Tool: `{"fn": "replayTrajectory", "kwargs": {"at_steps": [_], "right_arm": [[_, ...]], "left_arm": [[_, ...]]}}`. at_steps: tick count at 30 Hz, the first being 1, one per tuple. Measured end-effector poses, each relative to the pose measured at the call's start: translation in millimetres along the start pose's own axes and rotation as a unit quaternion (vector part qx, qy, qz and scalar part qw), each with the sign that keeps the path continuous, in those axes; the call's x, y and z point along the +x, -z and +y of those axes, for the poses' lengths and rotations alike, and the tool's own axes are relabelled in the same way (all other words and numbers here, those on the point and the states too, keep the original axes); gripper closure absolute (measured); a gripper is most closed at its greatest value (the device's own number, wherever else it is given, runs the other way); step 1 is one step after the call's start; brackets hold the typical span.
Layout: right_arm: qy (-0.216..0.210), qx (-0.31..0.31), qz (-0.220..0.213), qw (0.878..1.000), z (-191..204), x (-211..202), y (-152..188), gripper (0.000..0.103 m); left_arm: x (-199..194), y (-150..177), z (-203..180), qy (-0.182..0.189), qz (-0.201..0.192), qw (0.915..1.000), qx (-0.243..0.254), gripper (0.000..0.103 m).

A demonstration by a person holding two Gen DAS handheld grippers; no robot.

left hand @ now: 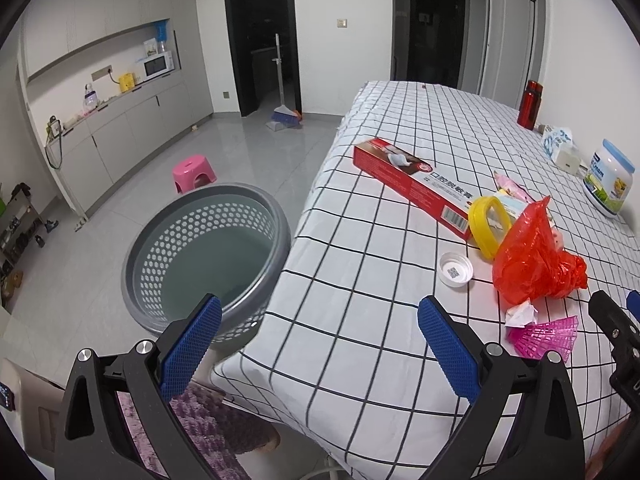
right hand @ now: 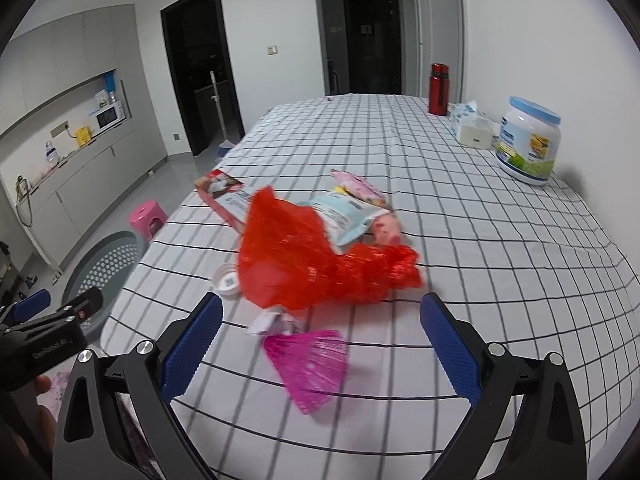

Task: Collect trash
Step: 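Reach the right gripper to the pink shuttlecock and close on it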

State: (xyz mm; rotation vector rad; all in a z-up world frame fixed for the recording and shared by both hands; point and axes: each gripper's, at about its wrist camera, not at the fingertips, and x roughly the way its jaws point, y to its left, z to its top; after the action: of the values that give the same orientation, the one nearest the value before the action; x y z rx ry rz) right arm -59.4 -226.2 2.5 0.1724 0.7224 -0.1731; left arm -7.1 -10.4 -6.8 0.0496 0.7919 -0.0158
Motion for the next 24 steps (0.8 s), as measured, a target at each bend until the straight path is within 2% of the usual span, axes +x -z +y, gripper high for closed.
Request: {"fn": "replayTrajectory", "kwargs": {"at_steps": [4, 11, 19, 24], "right_arm": [[0.012, 0.007, 0.014, 1.000, -17, 8, 5, 0.009], [-0.008, 0.018, 0.066, 0.998, -31, 29, 24, 0.009], [-0.060, 0.013, 0.101, 0.993, -18, 53, 34, 0.009], [-0.068, 0.001, 0.109, 0.992, -9, 64, 33, 0.009]], "left_arm": [[7, 1, -6, 0.003, 0.005, 1.0000, 0.003, 0.007], [20, 3, -19, 0.013, 0.018, 0.9997, 0.009, 0.007], [30, 6, -33, 0.010, 0.030, 0.9992, 0.026, 0.007], [32, 5, -33, 0.006, 0.032, 0.9991, 0.025, 0.007]]}}
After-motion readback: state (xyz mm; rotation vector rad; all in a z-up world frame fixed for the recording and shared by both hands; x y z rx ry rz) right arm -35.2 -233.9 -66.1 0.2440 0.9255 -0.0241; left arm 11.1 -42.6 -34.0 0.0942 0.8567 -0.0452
